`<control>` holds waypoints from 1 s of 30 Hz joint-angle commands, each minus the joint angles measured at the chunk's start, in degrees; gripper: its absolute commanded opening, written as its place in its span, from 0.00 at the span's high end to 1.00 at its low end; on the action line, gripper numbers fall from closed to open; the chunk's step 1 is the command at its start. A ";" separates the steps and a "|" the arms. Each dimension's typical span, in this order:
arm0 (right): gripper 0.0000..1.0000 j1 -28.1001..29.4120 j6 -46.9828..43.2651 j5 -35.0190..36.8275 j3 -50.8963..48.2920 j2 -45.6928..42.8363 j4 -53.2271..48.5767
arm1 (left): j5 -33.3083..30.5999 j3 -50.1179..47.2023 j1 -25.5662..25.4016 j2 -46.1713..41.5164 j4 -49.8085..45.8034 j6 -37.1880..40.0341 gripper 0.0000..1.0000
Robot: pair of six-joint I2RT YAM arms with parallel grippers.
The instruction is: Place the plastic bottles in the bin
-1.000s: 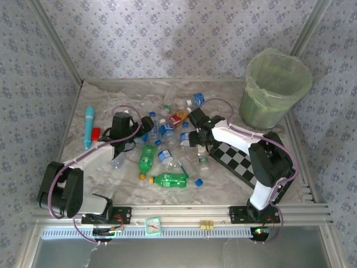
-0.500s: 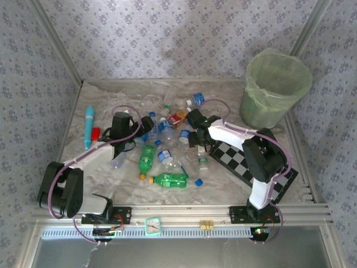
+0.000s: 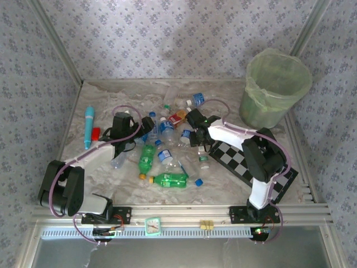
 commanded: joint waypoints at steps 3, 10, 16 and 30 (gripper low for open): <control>0.52 -0.63 -0.52 -1.15 0.02 -5.31 1.27 | 0.90 1.90 0.15 0.45 1.52 -0.38 0.00; 0.52 -4.72 -5.71 -5.78 -0.04 -15.68 7.99 | 1.08 2.12 -0.05 0.85 2.03 -0.41 0.00; 0.53 -11.21 -13.16 -6.42 7.36 -21.86 10.15 | 1.87 3.10 -0.78 2.12 2.28 -0.14 0.00; 0.55 -27.82 -20.08 -5.18 16.52 -30.00 29.12 | 1.67 4.26 -1.43 2.54 -0.06 1.53 0.00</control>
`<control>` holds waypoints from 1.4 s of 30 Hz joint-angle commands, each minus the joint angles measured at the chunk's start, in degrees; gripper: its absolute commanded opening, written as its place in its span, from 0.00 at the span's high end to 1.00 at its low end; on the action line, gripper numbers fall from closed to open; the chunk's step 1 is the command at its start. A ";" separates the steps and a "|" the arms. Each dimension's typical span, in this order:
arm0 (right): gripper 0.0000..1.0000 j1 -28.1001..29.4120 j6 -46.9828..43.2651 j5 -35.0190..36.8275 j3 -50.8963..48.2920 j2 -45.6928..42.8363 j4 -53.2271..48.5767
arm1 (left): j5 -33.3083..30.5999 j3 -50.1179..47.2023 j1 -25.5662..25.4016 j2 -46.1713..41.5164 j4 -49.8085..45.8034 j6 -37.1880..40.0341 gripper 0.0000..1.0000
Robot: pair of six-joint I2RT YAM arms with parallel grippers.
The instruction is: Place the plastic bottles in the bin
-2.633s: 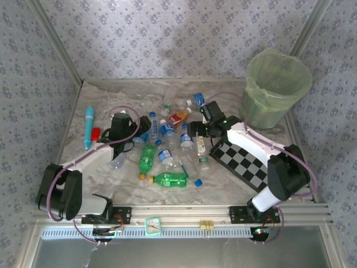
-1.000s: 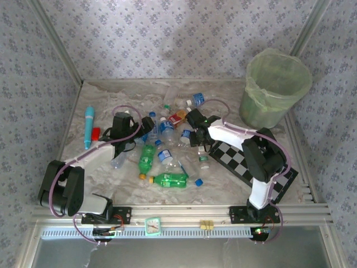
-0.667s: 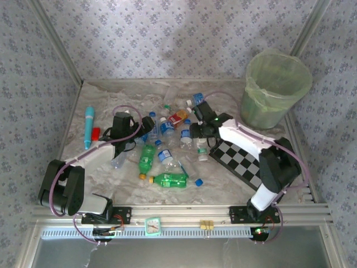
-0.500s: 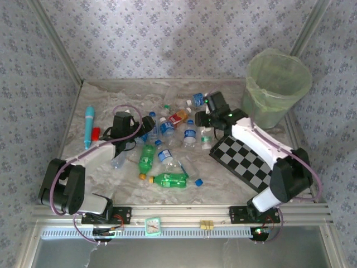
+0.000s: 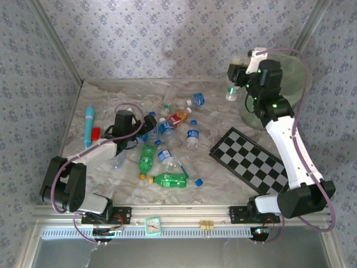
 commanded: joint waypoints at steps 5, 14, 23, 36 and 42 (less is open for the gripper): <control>0.56 -8.22 -4.02 9.73 1.43 -1.31 14.76 | 0.95 1.99 -0.80 0.55 -0.48 1.45 0.00; 0.56 -18.44 -0.73 10.86 4.72 4.30 14.29 | 0.84 2.24 -0.87 0.15 -0.91 1.95 0.00; 0.56 -22.80 2.00 3.27 7.34 11.19 2.69 | 1.31 3.23 -0.98 0.91 -0.98 2.35 0.00; 0.56 -23.01 2.34 -1.19 14.25 22.51 -14.53 | 1.34 3.45 -1.09 1.24 -0.06 1.94 0.00; 0.55 -23.18 2.87 -2.10 16.65 27.38 -18.41 | 0.83 2.98 -1.15 0.44 -0.17 2.56 0.00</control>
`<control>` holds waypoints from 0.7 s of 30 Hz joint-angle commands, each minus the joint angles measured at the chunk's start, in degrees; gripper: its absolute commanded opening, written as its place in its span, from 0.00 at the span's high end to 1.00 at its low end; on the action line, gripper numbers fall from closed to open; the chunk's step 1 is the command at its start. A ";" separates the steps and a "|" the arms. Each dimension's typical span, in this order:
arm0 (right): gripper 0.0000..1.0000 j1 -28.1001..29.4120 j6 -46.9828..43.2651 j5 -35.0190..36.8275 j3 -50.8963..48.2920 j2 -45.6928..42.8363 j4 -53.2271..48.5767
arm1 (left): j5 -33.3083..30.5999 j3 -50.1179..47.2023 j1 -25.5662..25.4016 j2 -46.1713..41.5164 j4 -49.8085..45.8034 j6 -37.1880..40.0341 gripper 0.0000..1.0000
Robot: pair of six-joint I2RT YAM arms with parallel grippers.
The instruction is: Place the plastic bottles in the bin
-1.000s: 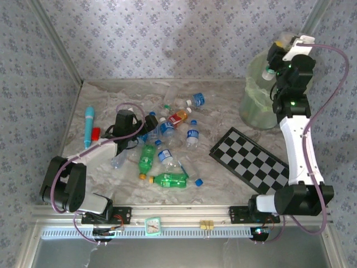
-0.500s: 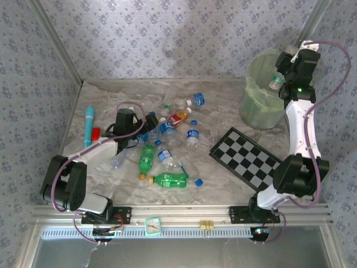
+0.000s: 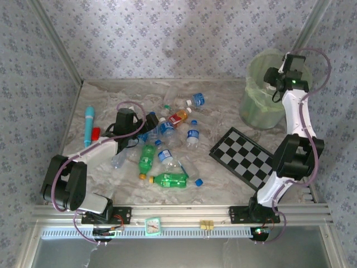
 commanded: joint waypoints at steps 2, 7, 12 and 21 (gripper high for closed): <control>0.55 -0.36 1.24 -1.91 4.57 4.00 -5.06 | -0.09 1.26 -0.45 -0.76 -0.40 1.68 0.00; 0.52 0.03 1.76 -2.54 7.36 7.89 -7.99 | -2.52 0.91 -0.45 -2.10 -2.59 2.30 0.00; 0.44 0.64 1.87 -1.92 7.83 8.68 -7.95 | -5.59 -0.06 -0.28 -3.94 -4.17 2.12 0.00; 0.08 0.83 1.09 0.29 10.91 6.82 -10.37 | -7.24 -0.69 0.43 -4.62 -5.28 0.71 0.00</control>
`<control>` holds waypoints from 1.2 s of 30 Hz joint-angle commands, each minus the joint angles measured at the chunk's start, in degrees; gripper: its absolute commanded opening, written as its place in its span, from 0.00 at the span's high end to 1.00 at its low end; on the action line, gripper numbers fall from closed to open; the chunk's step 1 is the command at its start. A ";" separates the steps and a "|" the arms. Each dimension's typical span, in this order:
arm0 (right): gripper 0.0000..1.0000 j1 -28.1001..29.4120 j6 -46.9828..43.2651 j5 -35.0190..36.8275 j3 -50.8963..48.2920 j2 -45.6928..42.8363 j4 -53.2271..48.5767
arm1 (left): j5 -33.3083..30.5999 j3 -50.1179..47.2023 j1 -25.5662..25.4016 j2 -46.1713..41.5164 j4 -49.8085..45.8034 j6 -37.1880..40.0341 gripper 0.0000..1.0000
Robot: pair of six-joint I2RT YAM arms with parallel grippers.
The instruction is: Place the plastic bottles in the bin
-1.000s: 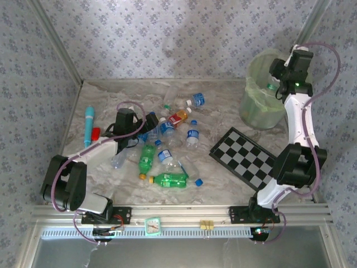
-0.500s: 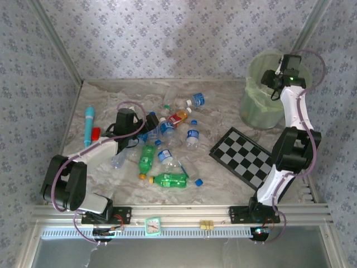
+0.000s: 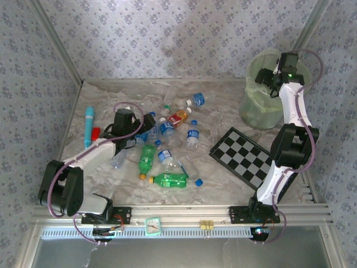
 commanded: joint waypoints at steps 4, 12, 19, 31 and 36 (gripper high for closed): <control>0.03 0.31 -0.71 2.28 2.79 -3.89 -1.83 | -1.11 -0.74 0.38 -1.57 -0.81 -0.68 0.00; 0.00 2.71 -2.67 6.54 -0.98 -11.35 -0.07 | -1.19 -0.31 2.47 -2.92 -2.73 0.71 0.00; 0.00 6.17 -2.28 7.19 -5.98 -19.86 3.38 | -2.51 0.49 6.17 -7.86 -11.22 5.38 0.00; 0.00 25.09 -2.84 10.52 -20.52 -26.06 11.32 | -9.31 -6.65 9.34 -20.95 -27.49 7.77 0.00; 0.00 31.26 1.25 10.13 -25.07 -24.51 13.96 | -9.86 -10.84 10.22 -22.75 -29.24 4.90 0.00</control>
